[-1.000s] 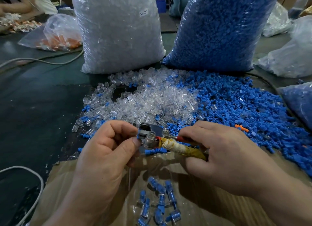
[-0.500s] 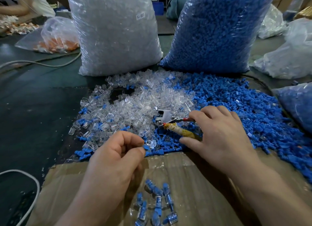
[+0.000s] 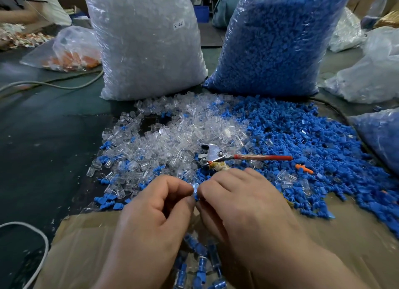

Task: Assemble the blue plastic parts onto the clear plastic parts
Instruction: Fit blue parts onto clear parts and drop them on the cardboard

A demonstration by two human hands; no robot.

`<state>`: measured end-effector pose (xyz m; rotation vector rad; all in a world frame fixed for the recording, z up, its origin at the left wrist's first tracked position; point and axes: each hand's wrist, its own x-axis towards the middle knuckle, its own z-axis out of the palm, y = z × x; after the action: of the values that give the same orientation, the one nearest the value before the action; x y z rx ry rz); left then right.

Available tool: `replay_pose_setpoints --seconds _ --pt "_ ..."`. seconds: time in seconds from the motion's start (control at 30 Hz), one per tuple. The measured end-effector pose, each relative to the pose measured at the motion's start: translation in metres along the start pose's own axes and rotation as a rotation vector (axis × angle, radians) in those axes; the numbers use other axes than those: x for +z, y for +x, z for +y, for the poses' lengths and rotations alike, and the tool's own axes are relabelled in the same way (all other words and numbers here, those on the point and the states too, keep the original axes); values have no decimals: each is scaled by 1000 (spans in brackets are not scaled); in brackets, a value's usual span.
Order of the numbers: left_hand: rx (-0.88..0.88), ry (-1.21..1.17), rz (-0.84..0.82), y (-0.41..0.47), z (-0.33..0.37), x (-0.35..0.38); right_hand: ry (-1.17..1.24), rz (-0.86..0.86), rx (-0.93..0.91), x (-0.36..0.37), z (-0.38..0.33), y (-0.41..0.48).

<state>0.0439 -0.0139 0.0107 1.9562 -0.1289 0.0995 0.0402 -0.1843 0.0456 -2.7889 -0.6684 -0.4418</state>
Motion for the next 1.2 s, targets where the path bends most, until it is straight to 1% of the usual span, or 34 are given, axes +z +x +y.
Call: replay_pose_setpoints --seconds 0.07,0.17,0.2,0.3,0.37,0.4,0.43,0.47,0.5,0.53,0.57,0.6,0.63,0.67,0.73,0.77,0.8,0.9,1.0,1.03,1.1,1.2 --pt "-2 -7 2 0 2 0 9 -21 -8 1 0 0" --pt "-31 -71 33 3 6 -5 70 1 9 0 -1 0" --pt "-45 -70 18 4 7 -7 90 11 8 -1 -1 0" --pt "-61 21 -98 6 9 -12 117 57 -36 -2 -8 1" --pt "-33 9 -114 5 9 -13 162 36 -30 -2 -11 0" --pt "-12 -17 -110 4 10 -13 205 -9 24 -5 -13 0" --pt "18 -46 -108 2 10 -14 281 -66 117 -7 -16 -1" --pt "59 -69 -112 1 10 -14 431 -141 250 -9 -19 -2" --pt "108 -84 -129 0 10 -15 674 -191 384 -12 -22 -2" --pt "155 -95 -160 0 10 -16 977 -237 537 -13 -24 -2" --pt "193 -97 -195 -1 10 -16 1177 -287 652 -16 -22 -1" --pt "226 -72 -220 -1 11 -17 1230 -322 674 -19 -21 -1" --pt "255 -10 -228 0 12 -19 1151 -336 649 -18 -17 -2" --pt "272 79 -225 2 12 -23 948 -325 597 -17 -13 -3" --pt "266 262 -236 6 11 -31 471 -275 459 -14 -7 -5" --pt "261 333 -254 7 10 -35 305 -252 394 -13 -6 -7" --pt "265 390 -274 8 9 -36 208 -255 346 -13 -5 -8" --pt "313 531 -366 7 9 -35 64 -337 258 -9 -7 -10" --pt "321 544 -487 5 14 -33 67 -391 244 -9 -6 -12" --pt "321 539 -502 5 15 -32 70 -395 240 -9 -5 -12" --pt "305 557 -454 4 14 -31 71 -408 258 -7 -1 -11" --pt "268 578 -256 7 11 -27 53 -364 285 -2 2 -8"
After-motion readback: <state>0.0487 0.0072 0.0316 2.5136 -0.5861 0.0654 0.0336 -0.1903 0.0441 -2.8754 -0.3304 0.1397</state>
